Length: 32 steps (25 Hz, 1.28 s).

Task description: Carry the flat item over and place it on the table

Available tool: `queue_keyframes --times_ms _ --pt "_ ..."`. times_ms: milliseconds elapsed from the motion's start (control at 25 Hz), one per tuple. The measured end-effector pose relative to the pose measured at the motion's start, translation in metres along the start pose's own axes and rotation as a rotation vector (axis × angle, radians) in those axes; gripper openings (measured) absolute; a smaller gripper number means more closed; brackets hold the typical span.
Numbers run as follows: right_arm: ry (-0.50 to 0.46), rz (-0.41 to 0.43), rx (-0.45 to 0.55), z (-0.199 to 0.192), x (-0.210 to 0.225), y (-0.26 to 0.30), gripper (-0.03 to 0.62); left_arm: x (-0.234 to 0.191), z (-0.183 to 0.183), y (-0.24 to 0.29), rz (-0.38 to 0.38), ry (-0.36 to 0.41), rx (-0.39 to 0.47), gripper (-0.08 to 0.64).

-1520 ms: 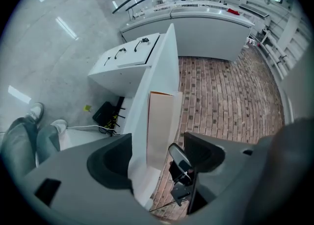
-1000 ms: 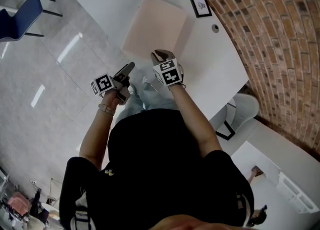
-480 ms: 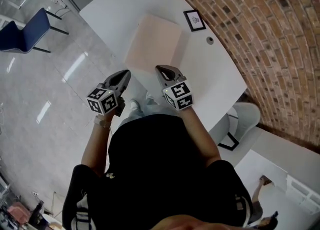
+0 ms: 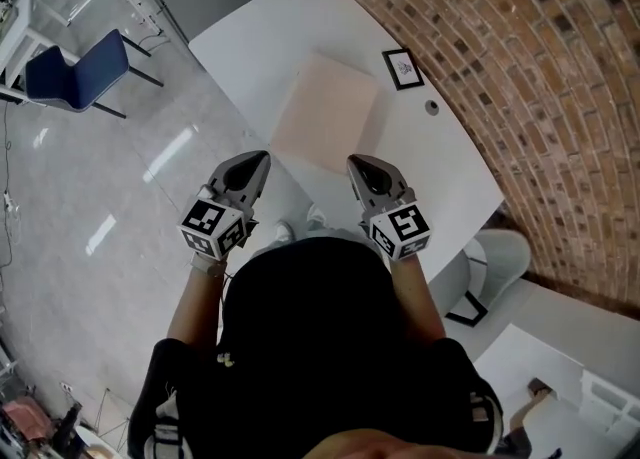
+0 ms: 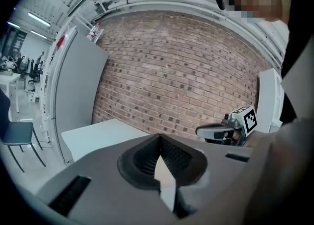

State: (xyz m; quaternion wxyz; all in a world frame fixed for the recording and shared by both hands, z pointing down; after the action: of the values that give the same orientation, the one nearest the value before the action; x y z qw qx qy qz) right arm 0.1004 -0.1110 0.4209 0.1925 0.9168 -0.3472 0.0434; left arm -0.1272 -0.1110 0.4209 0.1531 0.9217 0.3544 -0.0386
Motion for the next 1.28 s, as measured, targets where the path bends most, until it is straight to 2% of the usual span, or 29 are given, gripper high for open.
queue_keyframes --times_ms 80,320,440,520,760,1120,1280 --pt "-0.017 0.006 0.013 0.005 -0.002 -0.008 0.011 0.002 0.01 -0.006 0.002 -0.002 0.018 0.005" --pt "-0.05 0.026 0.05 0.02 -0.006 -0.023 0.011 0.007 0.026 -0.018 0.038 0.057 0.046 0.005" --pt "-0.05 0.031 0.06 0.024 -0.005 -0.023 0.011 0.006 0.025 -0.02 0.054 0.041 0.056 0.005" --pt "-0.051 0.036 0.064 0.027 -0.004 -0.021 0.011 0.007 0.023 -0.019 0.048 0.029 0.053 0.005" --pt "-0.039 0.049 0.067 0.028 -0.004 -0.016 0.011 0.015 0.02 -0.012 0.033 0.07 0.033 0.005" --pt "-0.05 0.045 0.043 0.024 0.001 -0.013 0.011 0.021 0.028 -0.004 0.023 0.111 0.056 0.003" --pt "-0.039 0.042 0.042 0.023 0.002 -0.012 0.011 0.025 0.031 0.0 -0.012 0.109 0.066 0.003"
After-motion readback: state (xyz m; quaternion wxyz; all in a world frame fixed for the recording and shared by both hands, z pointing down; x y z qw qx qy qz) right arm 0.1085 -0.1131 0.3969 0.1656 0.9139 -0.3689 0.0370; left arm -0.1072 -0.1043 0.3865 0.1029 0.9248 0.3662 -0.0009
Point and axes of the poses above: the fingertips, and each gripper's own axes: y forward along the fingers, x to its right, z out of its top, the point moved 6 cm from there along -y, backward along the fingers, and after that the axes turned 7 degrees about y, right-handed, at the moved point
